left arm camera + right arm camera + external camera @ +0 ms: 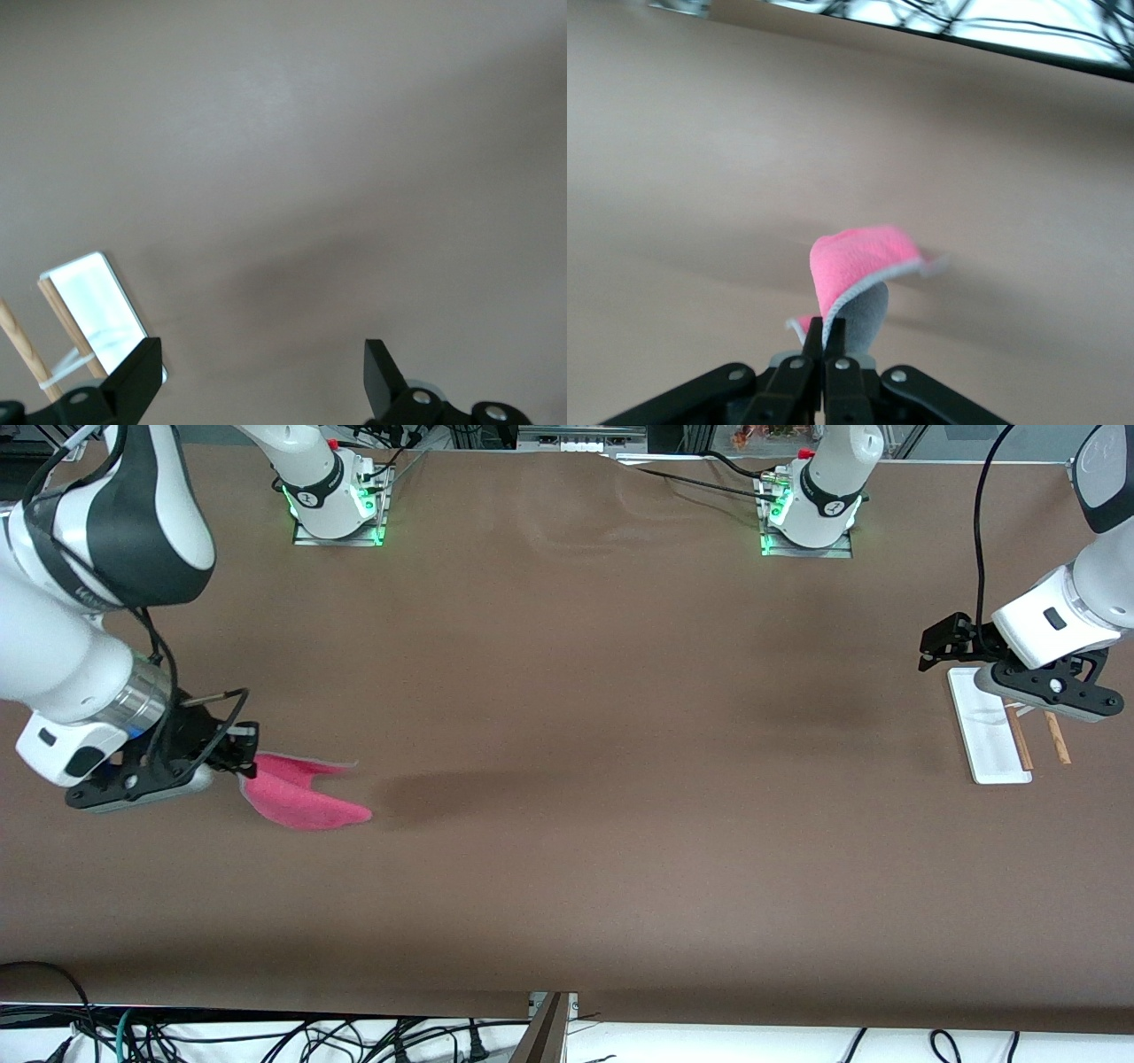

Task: Pass towel and hang on rack
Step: 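Lift the towel with the right gripper while the left gripper approaches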

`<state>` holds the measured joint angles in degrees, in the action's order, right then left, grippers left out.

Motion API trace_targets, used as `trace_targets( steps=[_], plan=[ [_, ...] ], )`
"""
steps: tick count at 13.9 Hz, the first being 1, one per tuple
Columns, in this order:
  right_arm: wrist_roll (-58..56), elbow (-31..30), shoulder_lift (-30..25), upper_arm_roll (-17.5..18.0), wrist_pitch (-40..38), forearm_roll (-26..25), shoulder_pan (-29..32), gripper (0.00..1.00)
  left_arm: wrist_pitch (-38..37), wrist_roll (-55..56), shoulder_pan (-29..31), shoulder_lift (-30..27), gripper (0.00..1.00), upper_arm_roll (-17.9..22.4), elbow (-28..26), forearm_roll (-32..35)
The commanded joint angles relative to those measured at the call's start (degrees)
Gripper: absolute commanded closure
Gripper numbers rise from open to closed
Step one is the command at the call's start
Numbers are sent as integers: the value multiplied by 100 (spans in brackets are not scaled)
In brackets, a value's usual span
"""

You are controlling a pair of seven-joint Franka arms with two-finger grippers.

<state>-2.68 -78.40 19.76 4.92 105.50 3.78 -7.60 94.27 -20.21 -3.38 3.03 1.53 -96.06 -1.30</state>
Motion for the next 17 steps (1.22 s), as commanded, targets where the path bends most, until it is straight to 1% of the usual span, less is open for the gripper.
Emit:
trace_targets(
  steps=[1, 2, 4, 7, 9, 10, 13, 15, 16, 17],
  plan=[
    [807, 306, 27, 552, -74, 35, -92, 100, -250, -913, 109, 127, 0, 14, 62, -622],
    [1257, 394, 80, 693, -22, 1, -258, 100, -373, -1141, 170, 215, 0, 14, 62, -991],
    [1839, 553, 220, 704, 241, -17, -749, 100, -445, -1738, 188, 390, 0, 14, 53, -1485],
    [2429, 562, 335, 704, 725, -35, -1339, 100, -393, -2442, 189, 496, 0, 15, -140, -2267],
    [2814, 562, 423, 704, 1067, -35, -1691, 100, -314, -3126, 189, 584, 0, 14, -149, -2593],
    [3121, 562, 484, 695, 1208, -79, -1918, 100, -183, -3521, 197, 619, 0, 14, -202, -2760],
    [4080, 606, 686, 695, 1569, -517, -2508, 100, 371, -4734, 197, 786, 0, 6, -509, -3567],
    [4415, 729, 757, 695, 1587, -589, -2737, 100, 853, -5307, 110, 761, 0, -12, -894, -4086],
    [4564, 747, 783, 695, 1648, -589, -2825, 100, 1134, -5614, 101, 752, 0, -134, -1088, -4376],
    [4757, 782, 784, 695, 1745, -589, -2913, 100, 1442, -5835, 127, 717, 0, -361, -1342, -4666]
  ],
)
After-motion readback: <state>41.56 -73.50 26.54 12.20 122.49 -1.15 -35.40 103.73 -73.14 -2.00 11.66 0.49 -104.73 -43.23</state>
